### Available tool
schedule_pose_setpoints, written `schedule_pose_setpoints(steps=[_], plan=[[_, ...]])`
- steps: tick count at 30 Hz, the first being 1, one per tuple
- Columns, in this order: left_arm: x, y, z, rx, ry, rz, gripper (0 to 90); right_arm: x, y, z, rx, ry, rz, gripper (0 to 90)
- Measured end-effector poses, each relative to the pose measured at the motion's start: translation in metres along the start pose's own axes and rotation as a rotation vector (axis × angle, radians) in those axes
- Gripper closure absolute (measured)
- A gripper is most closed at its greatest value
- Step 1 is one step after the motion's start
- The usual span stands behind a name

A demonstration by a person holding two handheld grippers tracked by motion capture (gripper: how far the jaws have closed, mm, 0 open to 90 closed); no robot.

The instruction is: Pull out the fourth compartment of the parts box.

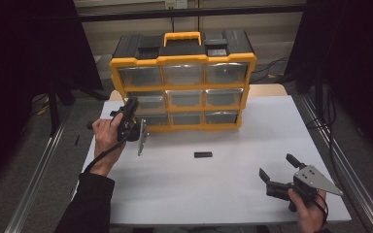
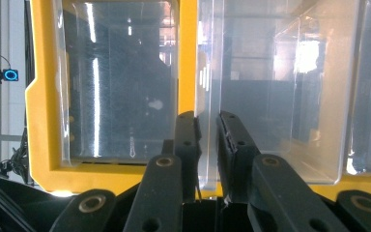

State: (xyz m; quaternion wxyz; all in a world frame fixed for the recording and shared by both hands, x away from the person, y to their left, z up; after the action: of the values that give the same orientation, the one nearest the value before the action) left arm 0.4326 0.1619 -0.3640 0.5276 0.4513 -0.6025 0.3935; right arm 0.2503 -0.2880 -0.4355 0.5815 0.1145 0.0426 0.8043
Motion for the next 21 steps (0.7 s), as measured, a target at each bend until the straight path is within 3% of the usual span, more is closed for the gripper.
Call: schedule_pose_setpoints(steps=[21], plan=[[0.0001, 0.0074, 0.0014, -0.01, -0.01, 0.01, 79.9, -0.0002, 0.0005, 0.0001, 0.002, -0.002, 0.001, 0.0]])
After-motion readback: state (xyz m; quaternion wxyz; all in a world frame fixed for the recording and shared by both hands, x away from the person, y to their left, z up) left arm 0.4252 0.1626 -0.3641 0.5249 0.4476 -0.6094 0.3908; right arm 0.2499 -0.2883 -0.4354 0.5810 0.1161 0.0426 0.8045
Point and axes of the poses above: each handheld gripper's, and its own axes: y roughly backward along the jaws, z roughly out of its top, x roughly to its left, the point moved 1 cm from there along -y, roughly forward along the jaws, and after that the axes turned 8 degrees about -y, right-handed, at the moved point
